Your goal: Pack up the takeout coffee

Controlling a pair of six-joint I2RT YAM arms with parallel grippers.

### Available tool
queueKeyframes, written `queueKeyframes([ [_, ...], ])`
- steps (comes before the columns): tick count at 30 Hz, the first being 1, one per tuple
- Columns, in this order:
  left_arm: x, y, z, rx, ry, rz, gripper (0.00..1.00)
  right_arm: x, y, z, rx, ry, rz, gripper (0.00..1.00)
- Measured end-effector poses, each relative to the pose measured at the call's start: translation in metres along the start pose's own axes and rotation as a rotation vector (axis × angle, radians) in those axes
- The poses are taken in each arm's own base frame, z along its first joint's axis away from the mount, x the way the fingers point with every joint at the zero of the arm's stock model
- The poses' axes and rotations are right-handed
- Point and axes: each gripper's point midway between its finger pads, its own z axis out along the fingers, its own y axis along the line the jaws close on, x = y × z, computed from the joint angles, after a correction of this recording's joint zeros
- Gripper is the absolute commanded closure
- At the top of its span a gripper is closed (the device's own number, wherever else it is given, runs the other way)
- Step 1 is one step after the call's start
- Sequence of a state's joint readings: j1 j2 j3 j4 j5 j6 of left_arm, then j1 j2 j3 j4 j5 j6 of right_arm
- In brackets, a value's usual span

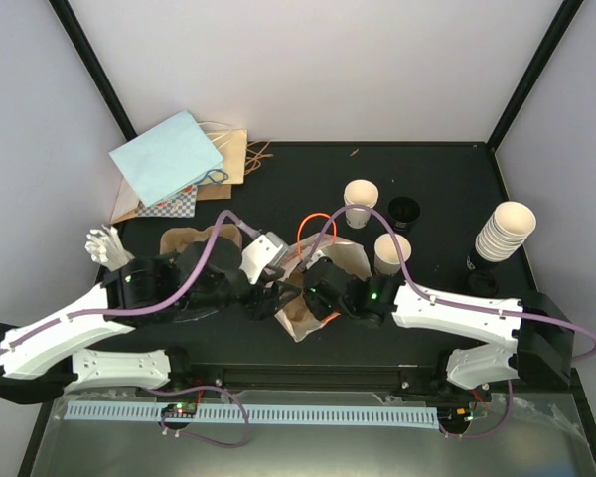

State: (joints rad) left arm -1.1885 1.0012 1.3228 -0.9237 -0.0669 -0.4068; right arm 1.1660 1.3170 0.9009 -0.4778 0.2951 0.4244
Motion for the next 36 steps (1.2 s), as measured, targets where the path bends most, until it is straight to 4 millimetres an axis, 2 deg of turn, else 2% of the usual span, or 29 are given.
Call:
queueKeyframes([
  [4,0.01,-0.015,-0.013,0.061,0.002,-0.012,0.54,-0.005,0.002,0.002,-0.008,0.001,0.0,0.7],
  [7,0.021,-0.032,-0.013,0.116,0.029,0.009,0.55,-0.009,0.003,0.002,-0.013,-0.001,0.003,0.7],
  [11,0.041,-0.056,0.001,0.159,0.108,0.073,0.54,-0.013,0.005,0.001,-0.023,-0.006,0.004,0.7],
  [14,0.058,-0.064,0.02,0.137,0.167,0.118,0.44,-0.015,0.006,-0.001,-0.031,-0.009,0.003,0.7],
  [17,0.082,-0.059,0.04,0.087,0.22,0.156,0.41,-0.015,0.007,-0.001,-0.037,-0.008,0.002,0.7],
  [21,0.104,-0.043,0.056,0.01,0.267,0.192,0.41,-0.015,0.007,-0.001,-0.038,-0.006,0.002,0.7],
  [29,0.118,-0.038,0.076,-0.059,0.314,0.245,0.45,-0.014,0.005,0.0,-0.042,0.004,0.003,0.7],
  [36,0.129,-0.039,0.086,-0.042,0.325,0.264,0.5,-0.013,0.002,-0.001,-0.046,0.021,0.012,0.7],
])
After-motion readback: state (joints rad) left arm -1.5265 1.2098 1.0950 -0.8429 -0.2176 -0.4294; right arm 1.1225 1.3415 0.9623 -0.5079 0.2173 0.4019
